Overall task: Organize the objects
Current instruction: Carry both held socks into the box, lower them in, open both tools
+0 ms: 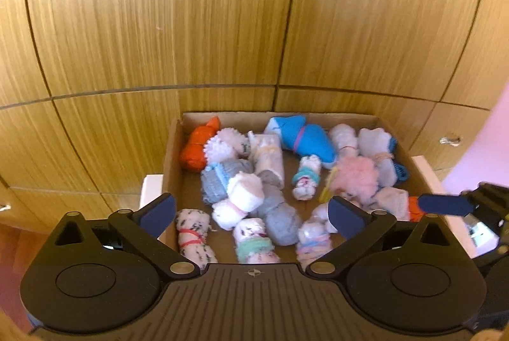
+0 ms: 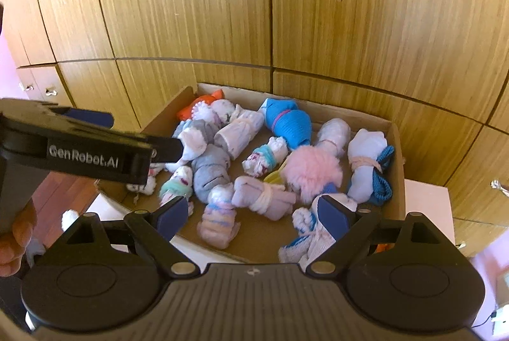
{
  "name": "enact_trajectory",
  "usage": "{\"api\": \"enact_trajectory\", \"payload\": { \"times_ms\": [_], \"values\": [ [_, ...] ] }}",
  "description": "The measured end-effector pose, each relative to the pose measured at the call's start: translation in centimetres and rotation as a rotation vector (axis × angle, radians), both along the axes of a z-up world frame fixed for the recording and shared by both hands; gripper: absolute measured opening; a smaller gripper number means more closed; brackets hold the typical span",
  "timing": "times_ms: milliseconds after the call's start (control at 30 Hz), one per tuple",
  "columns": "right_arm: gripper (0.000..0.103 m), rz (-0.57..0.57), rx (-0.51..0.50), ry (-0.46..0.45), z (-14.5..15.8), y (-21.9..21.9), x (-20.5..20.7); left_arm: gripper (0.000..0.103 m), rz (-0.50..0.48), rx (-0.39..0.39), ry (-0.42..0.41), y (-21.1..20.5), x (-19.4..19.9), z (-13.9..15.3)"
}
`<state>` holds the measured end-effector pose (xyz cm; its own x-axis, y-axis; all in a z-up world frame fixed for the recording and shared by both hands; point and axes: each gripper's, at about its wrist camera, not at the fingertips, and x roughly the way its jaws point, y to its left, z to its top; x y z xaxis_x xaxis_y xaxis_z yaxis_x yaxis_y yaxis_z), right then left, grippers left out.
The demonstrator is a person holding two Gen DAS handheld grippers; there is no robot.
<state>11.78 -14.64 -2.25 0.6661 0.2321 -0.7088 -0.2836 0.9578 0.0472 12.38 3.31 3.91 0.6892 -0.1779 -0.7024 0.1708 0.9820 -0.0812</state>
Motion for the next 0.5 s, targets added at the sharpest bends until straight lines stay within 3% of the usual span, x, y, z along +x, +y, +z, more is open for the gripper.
{"api": "enact_trajectory", "payload": {
  "times_ms": [133, 233, 500],
  "values": [
    [0.087, 0.003, 0.008, 0.004, 0.0, 0.2, -0.8, 0.102, 0.000, -0.004, 0.024, -0.4, -0.3, 0.0],
    [0.087, 0.008, 0.016, 0.003, 0.0, 0.1, -1.4, 0.102, 0.008, 0.044, 0.033, -0.9, -0.5, -0.3],
    [0.087, 0.015, 0.025, 0.003, 0.0, 0.4, -2.2, 0.102, 0.025, 0.073, 0.013, -1.0, -1.4, 0.2]
  ]
}}
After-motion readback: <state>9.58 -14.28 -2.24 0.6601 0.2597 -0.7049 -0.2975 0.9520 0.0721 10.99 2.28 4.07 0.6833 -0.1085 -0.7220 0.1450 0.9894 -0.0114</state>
